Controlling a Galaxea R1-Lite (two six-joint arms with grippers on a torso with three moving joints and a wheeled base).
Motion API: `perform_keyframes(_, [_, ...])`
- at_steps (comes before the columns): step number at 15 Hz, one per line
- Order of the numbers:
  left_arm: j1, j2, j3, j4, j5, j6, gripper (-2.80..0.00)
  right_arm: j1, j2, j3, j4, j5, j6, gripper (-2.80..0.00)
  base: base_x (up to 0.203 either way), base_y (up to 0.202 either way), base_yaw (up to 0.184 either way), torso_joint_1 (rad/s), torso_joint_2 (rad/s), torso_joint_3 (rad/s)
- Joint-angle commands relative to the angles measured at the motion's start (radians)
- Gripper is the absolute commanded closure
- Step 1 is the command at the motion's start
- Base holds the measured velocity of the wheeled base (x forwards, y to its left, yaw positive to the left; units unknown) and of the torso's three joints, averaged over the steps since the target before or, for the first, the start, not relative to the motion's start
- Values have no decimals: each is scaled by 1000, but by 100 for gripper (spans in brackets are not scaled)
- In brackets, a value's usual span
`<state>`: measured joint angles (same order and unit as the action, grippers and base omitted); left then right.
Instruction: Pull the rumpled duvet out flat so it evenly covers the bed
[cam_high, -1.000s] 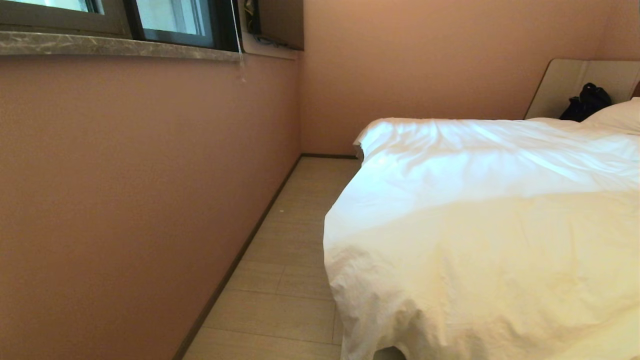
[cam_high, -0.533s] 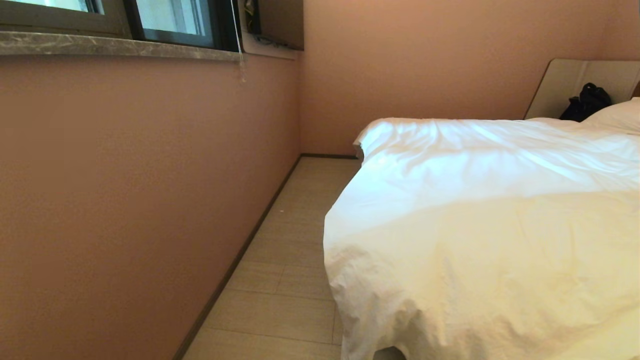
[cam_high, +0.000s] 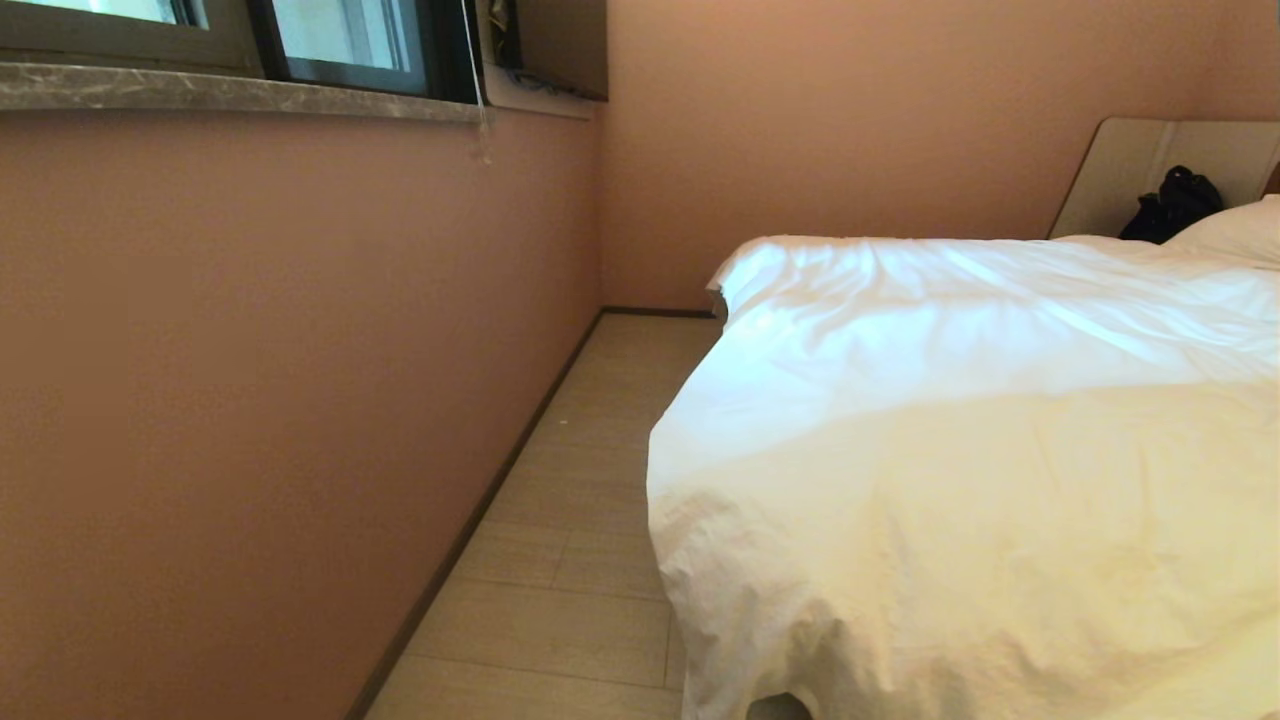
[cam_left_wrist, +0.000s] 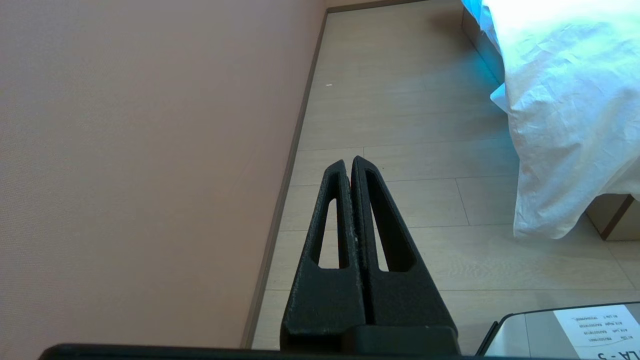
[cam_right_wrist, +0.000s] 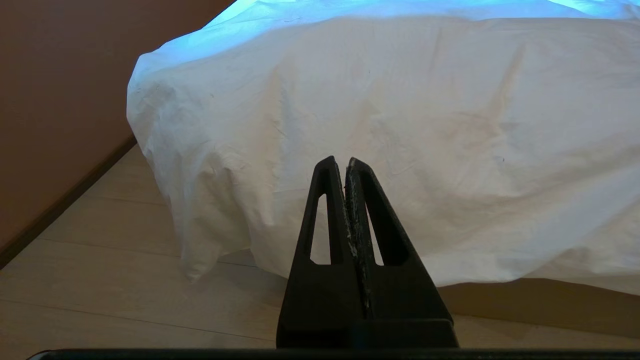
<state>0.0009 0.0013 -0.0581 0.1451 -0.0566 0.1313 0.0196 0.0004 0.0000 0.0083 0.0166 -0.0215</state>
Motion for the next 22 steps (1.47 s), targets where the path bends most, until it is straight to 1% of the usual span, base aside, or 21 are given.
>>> perform_keyframes(1, [0,0,0,1,0,1,0,0,0,0,-1,0,0,0,0,0,0,0,0,0])
perform_keyframes(22, [1,0,0,1,0,1,0,0,0,0,-1,0,-2,0,0,0,0,0,0,0])
